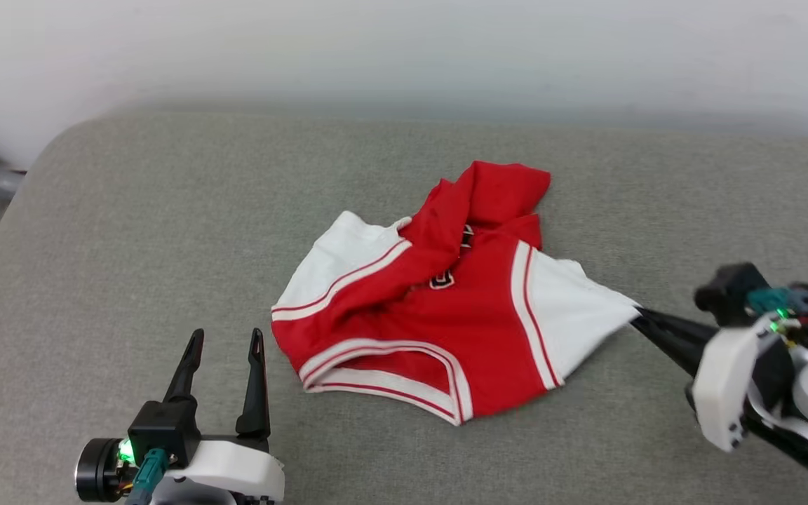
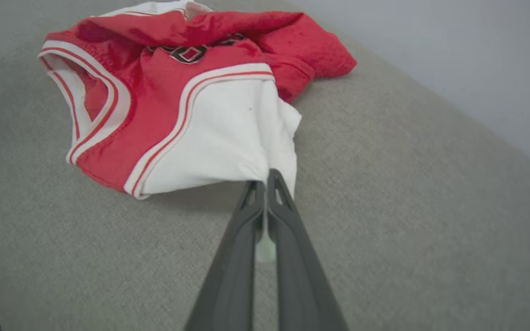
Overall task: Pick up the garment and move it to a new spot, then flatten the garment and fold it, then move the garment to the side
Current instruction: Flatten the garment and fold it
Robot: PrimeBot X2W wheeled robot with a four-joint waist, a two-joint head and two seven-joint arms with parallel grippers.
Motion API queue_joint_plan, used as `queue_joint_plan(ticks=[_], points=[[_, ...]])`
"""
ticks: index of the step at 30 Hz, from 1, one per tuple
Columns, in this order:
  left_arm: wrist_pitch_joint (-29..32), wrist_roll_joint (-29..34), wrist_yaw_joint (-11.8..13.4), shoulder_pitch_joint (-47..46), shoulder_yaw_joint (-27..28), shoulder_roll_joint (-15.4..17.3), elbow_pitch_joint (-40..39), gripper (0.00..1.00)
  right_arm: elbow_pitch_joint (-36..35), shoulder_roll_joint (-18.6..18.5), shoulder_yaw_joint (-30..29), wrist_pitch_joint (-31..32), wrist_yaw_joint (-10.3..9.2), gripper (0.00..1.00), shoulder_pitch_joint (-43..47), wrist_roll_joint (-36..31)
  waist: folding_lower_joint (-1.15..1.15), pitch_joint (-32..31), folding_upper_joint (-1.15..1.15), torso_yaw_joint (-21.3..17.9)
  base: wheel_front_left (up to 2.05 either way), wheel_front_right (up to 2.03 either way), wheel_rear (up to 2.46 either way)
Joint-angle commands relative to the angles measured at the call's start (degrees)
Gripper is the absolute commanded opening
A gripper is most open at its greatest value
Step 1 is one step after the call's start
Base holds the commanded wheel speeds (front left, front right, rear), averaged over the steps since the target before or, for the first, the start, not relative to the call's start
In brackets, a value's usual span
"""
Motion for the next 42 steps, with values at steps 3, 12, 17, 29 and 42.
queue_joint_plan(ticks=[3,12,17,29,42], points=[[-0.2,0.5,-0.1,1.2,0.3,0.0,-0.2,1.0,1.0,-1.8,-5.3,-0.8,-0.1,0.0,7.9,0.3,0.0,-1.8,0.0,-1.9,0.0,0.0,0.0],[-0.2,0.9,-0.5,2.7,1.1,0.0,-0.1,1.0,9.2,-2.7,-17.7,-1.1,-0.09,0.0,24.0,0.3,0.0,-3.4,0.0,-3.4,0.0,0.0,0.0],[-0.2,1.1,-1.3,2.7,1.8,0.0,0.3,1.0,14.8,-1.8,-22.1,-0.5,-0.1,0.0,29.5,-1.1,0.0,-3.8,0.0,-3.5,0.0,0.0,0.0],[-0.2,1.5,-1.7,2.8,2.8,0.0,0.5,1.0,13.4,1.3,-35.1,-10.7,-0.09,1.0,29.9,-5.2,0.0,-3.9,0.0,-4.4,0.0,0.0,0.0],[-0.2,2.7,-3.8,-1.6,3.7,1.5,-0.6,1.0,-13.3,13.0,-61.4,-11.7,-0.09,1.0,36.5,-24.7,0.0,-4.7,0.0,-6.2,0.0,0.0,0.0]])
